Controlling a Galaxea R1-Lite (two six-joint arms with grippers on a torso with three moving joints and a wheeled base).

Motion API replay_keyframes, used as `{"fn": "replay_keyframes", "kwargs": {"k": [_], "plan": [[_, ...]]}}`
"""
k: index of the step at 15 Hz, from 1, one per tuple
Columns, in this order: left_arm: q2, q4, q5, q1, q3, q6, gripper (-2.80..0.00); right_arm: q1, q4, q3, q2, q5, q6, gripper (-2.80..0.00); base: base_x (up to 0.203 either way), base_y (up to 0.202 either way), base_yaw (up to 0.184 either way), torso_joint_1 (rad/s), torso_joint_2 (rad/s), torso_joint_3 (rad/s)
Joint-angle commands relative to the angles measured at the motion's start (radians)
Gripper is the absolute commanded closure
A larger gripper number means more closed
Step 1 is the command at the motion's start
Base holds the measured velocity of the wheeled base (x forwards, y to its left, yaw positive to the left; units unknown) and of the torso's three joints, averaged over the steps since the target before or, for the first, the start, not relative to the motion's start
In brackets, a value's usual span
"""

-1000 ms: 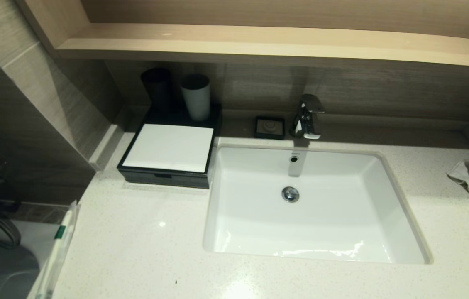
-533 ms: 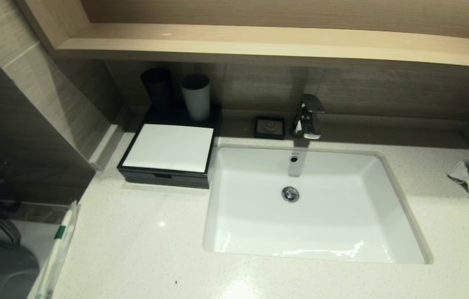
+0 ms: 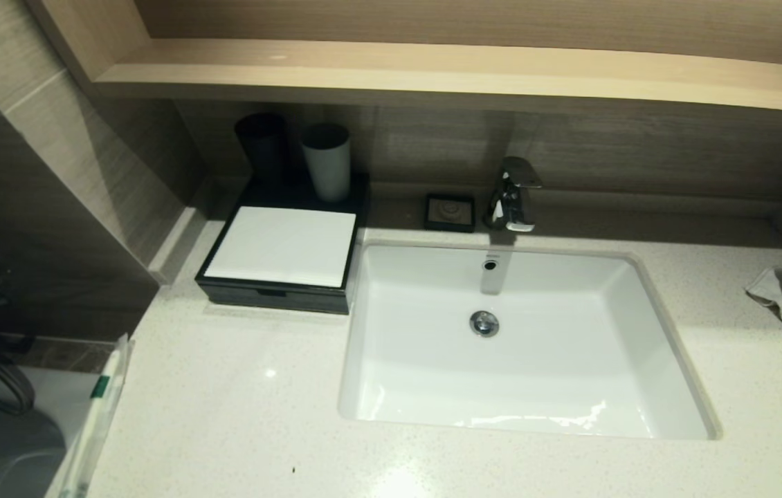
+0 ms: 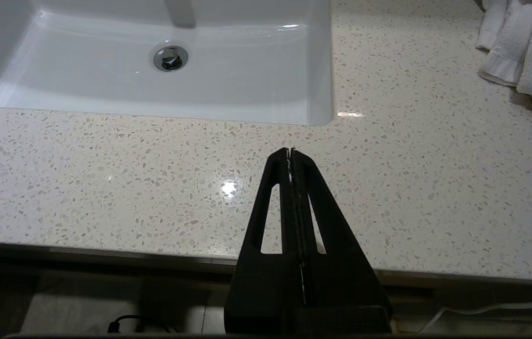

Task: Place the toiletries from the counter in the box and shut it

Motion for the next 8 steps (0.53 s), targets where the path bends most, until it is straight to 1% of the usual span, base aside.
{"fn": "replay_keyframes", "kwargs": {"k": [1, 8], "plan": [[0.0, 0.0, 0.0, 0.0, -0.001, 0.0, 0.0, 0.0, 0.0, -0.001, 0.0, -0.001, 0.0, 0.0, 0.0, 0.0, 0.0, 0.0, 0.0, 0.0], [0.0, 0.0, 0.0, 0.0, 0.0, 0.0, 0.0, 0.0, 0.0, 0.0, 0.0, -0.001, 0.005, 0.0, 0.0, 0.0, 0.0, 0.0, 0.0, 0.0]]}}
